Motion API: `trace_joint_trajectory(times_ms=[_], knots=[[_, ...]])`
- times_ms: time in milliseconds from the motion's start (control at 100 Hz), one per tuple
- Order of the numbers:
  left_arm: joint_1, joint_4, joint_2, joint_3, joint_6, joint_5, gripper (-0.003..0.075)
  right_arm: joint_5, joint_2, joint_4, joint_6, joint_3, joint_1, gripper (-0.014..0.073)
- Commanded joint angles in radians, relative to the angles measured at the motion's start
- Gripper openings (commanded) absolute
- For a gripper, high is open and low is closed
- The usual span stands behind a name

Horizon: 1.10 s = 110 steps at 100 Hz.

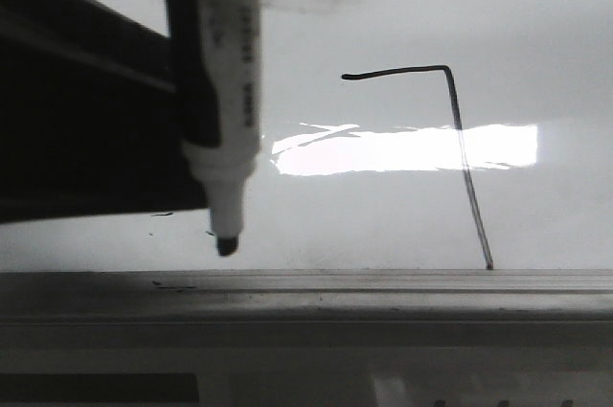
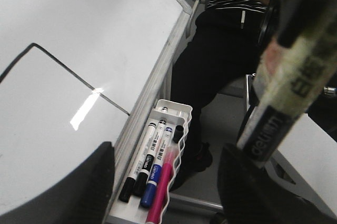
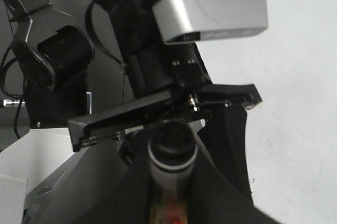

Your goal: Write number 7 on whiteboard

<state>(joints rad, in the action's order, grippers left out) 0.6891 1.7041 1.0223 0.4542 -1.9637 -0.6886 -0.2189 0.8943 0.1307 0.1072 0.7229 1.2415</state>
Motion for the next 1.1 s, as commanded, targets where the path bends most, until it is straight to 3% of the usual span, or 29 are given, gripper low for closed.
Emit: trace_joint_trajectory(times_ms=[0,280,500,770,1090], knots=[[0.004,0.104,0.025,0.038,-0.035,-0.062,0.0384,0.090,-0.006,-0.002,0.006,0.034,0.002,-0.0045],[0.004,0.143,0.068,0.075,-0.093,-0.130,0.0384,0.097,-0.006,-0.010,0.006,0.034,0.006,-0.0044],[0.002,0.045,0.068,0.075,-0.148,-0.187,0.0385,0.067,-0.008,-0.014,0.006,0.034,0.006,-0.0045],[-0.032,0.041,0.055,0.075,-0.147,-0.192,0.0385,-0.172,-0.123,0.014,0.006,0.034,0.006,-0.0044],[-0.030,0.002,0.052,0.075,-0.159,-0.306,0.0389,-0.137,-0.142,0.037,0.006,0.034,0.006,-0.0044]])
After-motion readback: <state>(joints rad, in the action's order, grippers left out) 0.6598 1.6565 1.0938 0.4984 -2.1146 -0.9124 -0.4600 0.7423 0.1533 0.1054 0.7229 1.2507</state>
